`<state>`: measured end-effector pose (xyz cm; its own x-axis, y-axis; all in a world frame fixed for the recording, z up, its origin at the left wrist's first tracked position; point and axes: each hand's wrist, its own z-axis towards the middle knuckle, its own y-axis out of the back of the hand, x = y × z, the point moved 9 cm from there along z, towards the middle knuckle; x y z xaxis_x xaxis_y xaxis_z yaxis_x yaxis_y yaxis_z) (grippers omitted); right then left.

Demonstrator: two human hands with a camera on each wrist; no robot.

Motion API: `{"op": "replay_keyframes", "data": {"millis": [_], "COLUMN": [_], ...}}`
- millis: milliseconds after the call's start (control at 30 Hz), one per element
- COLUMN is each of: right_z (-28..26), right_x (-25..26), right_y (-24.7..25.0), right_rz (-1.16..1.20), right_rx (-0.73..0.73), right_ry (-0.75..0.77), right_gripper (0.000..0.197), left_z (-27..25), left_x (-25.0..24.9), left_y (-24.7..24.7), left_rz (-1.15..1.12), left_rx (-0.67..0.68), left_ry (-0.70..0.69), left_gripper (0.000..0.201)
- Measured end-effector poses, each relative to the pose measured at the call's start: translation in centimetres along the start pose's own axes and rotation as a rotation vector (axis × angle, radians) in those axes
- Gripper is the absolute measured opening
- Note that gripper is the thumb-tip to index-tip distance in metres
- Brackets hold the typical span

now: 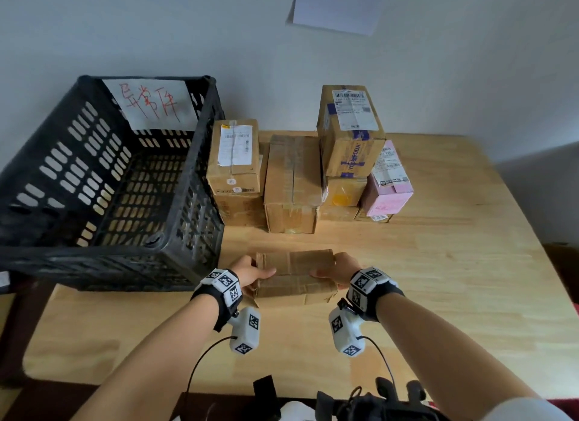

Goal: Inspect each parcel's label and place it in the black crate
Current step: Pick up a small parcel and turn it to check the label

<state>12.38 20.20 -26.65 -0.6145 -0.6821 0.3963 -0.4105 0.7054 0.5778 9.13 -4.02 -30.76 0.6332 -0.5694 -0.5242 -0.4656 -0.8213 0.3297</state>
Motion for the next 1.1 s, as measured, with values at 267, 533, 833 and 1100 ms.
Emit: {"op": "replay_keyframes", "data": {"millis": [267, 533, 833, 1100], "right_z": [0.8, 0.2, -0.6, -0.7], "right_x": [-0.5, -0.9, -2.2, -4.0], "right_y": [-0.4, -1.1, 2.0, 2.4], "right_rz": [0.04, 0.385, 0.732, 0.84], "right_rx": [0.063, 0.176, 0.002, -0.08], "right_ry": [-0.038, -0.052, -0.096, -0.117], "right_gripper": [0.066, 0.058, 0.059, 0.043], "left_z": [-1.1, -1.7, -2.5, -2.7], "left_x": [-0.7, -0.3, -1.8, -1.8], "left_y": [0.3, -0.2, 1.2, -0.2], "left_rz": [0.009, -0.282, -0.518, -0.555], "left_rx": [-0.042, 0.087, -0.083, -0.043], "left_ry": [-0.02, 0.066, 0.01, -0.066], "left_gripper": [0.05, 0.093, 0.062, 0.04]}}
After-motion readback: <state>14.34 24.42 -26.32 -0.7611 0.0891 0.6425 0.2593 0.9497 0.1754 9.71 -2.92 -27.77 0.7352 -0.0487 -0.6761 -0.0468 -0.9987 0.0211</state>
